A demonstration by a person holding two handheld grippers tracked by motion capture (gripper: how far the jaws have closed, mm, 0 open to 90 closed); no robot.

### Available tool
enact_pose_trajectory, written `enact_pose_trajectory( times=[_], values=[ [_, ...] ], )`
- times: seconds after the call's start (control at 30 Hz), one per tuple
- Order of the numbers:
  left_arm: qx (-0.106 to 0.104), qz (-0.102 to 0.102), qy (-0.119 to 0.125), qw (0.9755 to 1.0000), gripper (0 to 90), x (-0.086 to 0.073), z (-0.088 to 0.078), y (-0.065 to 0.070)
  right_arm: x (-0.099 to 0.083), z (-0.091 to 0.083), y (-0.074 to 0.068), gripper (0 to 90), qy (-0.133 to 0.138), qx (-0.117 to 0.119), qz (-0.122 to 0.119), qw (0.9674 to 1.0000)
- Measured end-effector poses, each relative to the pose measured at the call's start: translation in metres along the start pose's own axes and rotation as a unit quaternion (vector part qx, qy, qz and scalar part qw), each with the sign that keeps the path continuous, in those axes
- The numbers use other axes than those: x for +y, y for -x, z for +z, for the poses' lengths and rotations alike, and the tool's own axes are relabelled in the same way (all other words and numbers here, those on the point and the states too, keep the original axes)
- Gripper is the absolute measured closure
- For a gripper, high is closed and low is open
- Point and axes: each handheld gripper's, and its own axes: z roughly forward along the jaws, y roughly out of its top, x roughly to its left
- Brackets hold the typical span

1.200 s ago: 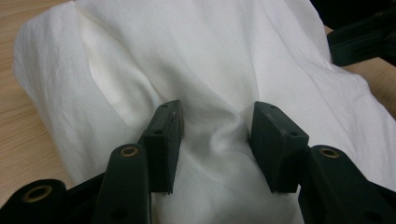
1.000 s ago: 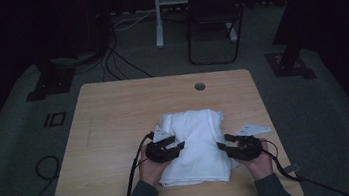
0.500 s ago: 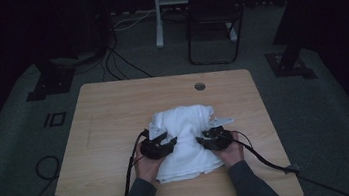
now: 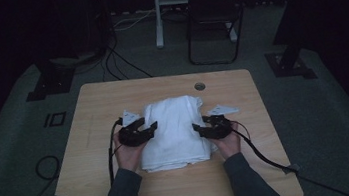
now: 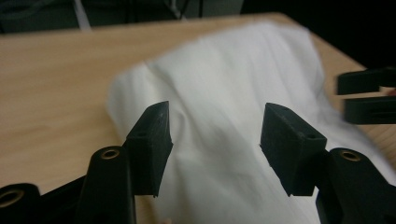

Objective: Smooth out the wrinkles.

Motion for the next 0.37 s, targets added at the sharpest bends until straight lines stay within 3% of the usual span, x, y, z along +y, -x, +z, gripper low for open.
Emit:
enact_pose_trajectory(
  times=[0.03,0.07,0.1,0.13,0.37],
  values=[
    [0.0,0.0,0.0,1.0,42.5,0.0,0.0,0.0,-0.001,-0.009,0.002,39.6,0.008,-0.003,0.004,0.9999],
    [0.009,0.002,0.01,0.9999,42.5,0.002,-0.012,-0.006,-0.002,-0.018,0.005,38.1,0.014,-0.008,0.006,0.9999],
    [0.009,0.002,0.01,0.9999,42.5,0.002,-0.012,-0.006,-0.002,-0.018,0.005,38.1,0.014,-0.008,0.006,0.9999],
    [0.019,0.001,0.015,0.9997,42.5,0.0,-0.024,-0.013,-0.007,-0.035,0.011,35.4,0.018,-0.015,0.01,0.9997],
    [0.038,-0.009,0.008,0.9992,42.5,-0.012,-0.037,-0.028,-0.026,-0.056,0.028,32.4,0.003,-0.031,0.02,0.9993]
  ],
)
